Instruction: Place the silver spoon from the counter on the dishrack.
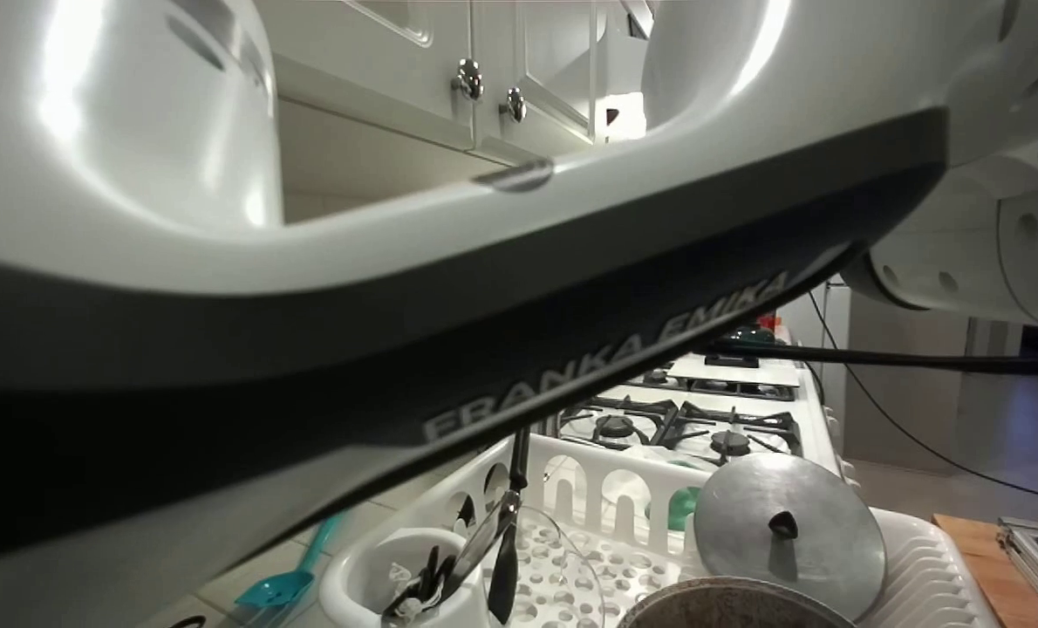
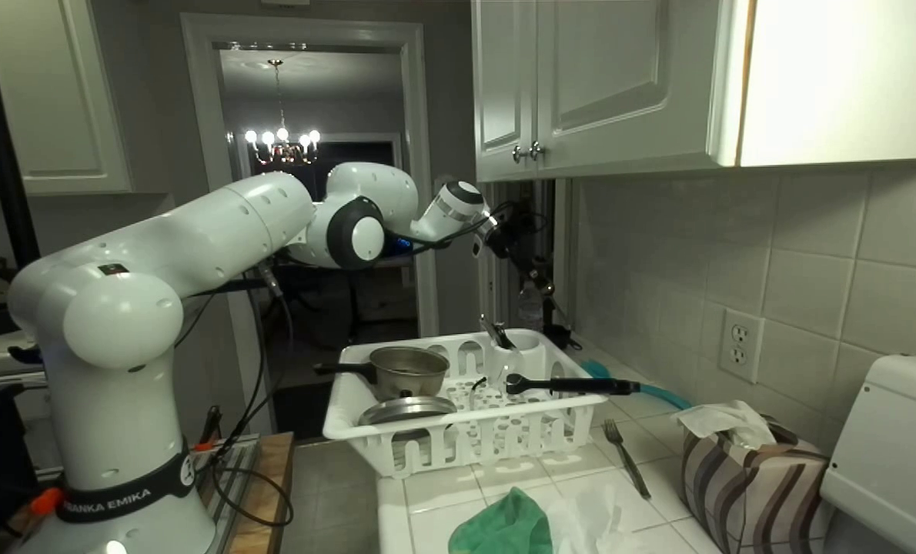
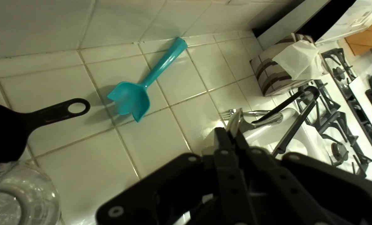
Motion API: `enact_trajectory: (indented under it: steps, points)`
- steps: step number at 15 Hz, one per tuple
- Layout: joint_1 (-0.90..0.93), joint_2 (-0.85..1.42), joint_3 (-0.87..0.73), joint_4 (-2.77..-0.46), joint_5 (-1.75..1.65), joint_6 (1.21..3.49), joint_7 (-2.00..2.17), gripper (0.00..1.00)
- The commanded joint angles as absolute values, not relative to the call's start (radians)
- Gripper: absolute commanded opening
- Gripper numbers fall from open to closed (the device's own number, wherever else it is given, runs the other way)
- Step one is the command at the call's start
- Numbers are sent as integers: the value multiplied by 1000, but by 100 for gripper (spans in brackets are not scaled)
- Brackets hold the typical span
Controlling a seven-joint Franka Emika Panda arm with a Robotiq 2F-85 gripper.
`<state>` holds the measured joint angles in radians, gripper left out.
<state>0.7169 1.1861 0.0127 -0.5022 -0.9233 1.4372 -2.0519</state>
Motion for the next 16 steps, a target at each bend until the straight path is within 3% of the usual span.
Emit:
enact_trajectory:
  steps: [1, 16]
  points:
    - [738, 1205, -29, -473, -893, 1423, -2074, 1]
    - [848, 1263, -86, -441, -879, 1489, -1928, 1]
